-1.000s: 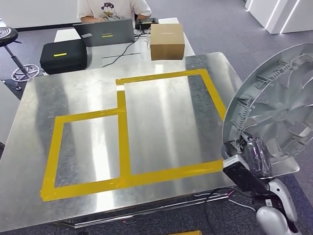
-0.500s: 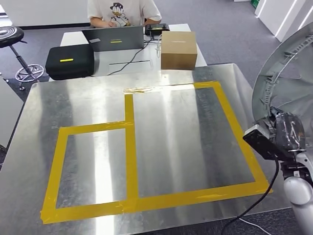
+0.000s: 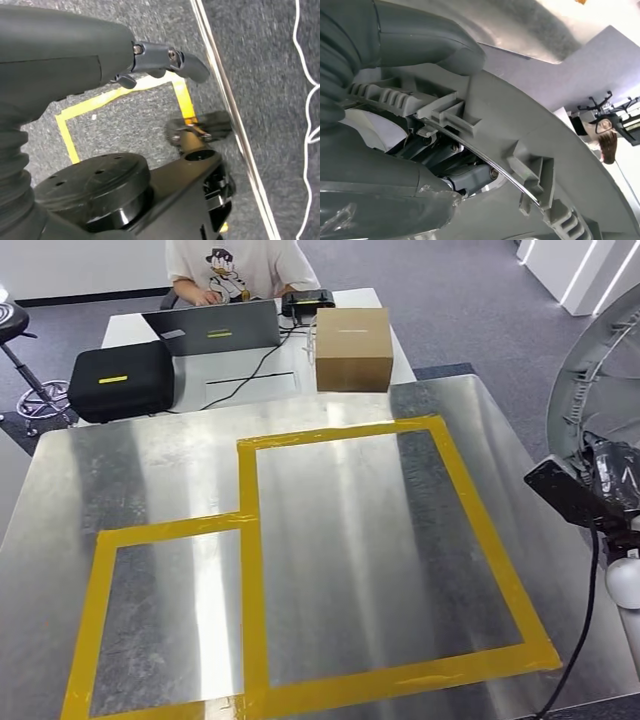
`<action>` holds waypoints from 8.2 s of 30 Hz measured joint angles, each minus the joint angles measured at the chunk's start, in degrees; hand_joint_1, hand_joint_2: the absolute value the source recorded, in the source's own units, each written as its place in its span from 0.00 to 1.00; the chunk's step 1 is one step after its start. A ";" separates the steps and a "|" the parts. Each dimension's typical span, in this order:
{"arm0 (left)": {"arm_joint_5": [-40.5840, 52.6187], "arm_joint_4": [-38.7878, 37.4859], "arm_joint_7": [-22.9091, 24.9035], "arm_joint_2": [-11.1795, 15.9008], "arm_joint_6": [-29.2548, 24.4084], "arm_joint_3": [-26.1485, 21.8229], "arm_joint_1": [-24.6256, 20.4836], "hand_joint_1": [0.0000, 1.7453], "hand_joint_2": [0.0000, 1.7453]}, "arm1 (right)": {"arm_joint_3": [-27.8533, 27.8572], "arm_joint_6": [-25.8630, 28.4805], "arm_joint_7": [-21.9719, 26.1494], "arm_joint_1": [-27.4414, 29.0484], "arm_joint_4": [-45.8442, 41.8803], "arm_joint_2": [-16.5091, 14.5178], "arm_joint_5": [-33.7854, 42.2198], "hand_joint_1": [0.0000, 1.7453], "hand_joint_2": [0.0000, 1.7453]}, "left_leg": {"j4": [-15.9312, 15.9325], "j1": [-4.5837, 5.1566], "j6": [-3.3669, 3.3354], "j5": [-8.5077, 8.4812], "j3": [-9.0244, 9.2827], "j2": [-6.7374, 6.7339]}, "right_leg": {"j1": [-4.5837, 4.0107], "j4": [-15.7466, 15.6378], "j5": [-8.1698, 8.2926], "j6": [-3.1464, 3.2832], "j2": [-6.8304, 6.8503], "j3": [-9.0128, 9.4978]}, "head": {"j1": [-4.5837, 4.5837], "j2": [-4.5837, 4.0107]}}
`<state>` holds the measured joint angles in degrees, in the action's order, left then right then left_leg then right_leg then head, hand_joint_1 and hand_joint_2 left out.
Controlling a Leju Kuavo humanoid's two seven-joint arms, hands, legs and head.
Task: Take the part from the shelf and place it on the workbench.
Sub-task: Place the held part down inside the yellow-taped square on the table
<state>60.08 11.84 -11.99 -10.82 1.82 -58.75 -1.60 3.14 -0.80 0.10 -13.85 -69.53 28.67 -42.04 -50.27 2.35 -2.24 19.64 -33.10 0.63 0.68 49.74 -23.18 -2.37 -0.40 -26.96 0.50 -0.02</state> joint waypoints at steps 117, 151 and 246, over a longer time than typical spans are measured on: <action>1.47 0.30 0.69 -0.41 -0.21 -1.29 -0.68 0.00 1.00 | -1.45 -4.47 0.03 -3.78 5.83 2.04 4.25 0.91 1.00 | 2.81 0.37 -4.78 1.29 5.03 -0.05 | 0.05 -0.67 2.42 -0.60 -0.25 -1.73 | -0.40 0.00; 4.16 0.30 0.23 0.22 1.13 -1.29 -1.71 0.00 1.00 | -14.41 -7.68 5.27 -33.21 33.10 -4.61 -4.04 0.91 1.00 | 2.94 0.03 0.67 -0.88 2.41 -0.19 | 0.16 -0.41 4.13 -0.57 -0.44 -4.60 | -0.42 0.00; 4.61 0.21 4.52 -0.60 0.86 0.40 -2.31 0.00 1.00 | -34.23 -11.43 -9.09 -29.08 54.77 -30.30 -6.91 0.91 1.00 | 2.83 -0.06 0.69 -0.87 1.96 -0.28 | 0.09 -0.82 4.56 -0.51 -0.44 -4.77 | -0.42 0.00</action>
<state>64.69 12.04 -7.47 -11.42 2.68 -58.34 -3.91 -31.09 -12.23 -8.98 -42.92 -14.76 -1.63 -48.95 -47.44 2.29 -1.55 18.78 -31.13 0.35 0.77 48.92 -18.62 -2.88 -0.84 -31.72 0.08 -0.02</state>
